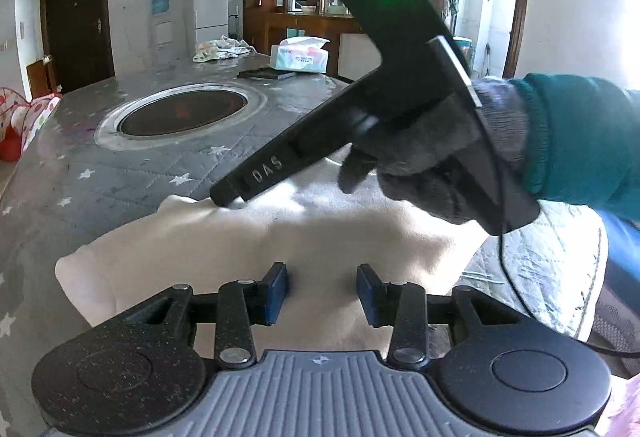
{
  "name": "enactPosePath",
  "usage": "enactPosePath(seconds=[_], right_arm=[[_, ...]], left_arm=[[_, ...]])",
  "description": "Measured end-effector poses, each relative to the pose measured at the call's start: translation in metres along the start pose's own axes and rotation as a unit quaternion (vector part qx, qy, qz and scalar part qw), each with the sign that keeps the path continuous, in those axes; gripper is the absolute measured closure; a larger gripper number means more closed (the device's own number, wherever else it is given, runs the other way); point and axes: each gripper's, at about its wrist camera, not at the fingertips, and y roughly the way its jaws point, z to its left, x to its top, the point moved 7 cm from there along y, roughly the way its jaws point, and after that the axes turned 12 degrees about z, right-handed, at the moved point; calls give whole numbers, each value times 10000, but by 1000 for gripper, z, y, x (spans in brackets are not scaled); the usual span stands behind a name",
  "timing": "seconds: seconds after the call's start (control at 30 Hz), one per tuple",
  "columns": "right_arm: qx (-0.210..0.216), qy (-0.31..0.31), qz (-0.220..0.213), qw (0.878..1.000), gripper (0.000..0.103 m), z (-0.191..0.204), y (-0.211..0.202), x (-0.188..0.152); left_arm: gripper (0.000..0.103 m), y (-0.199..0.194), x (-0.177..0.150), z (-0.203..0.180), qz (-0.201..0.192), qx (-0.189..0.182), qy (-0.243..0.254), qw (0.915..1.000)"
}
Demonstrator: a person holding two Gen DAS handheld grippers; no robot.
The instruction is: Fold clothes
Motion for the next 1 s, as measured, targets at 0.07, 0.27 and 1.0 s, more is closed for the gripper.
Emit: enactPosePath(seconds=[0.07, 0.27, 1.0], right_arm=[[-136, 62, 20, 9999, 70, -6, 2, 4], [-148, 202, -168, 9995, 70, -21, -22, 1], [-315, -254, -218, 9989, 70, 6, -92, -108]], left_arm=[[61, -2, -1, 1, -16, -29, -46, 10000], [61, -20, -3, 17, -208, -9, -338, 9992], [60, -40, -35, 78, -58, 601, -1145, 9916]])
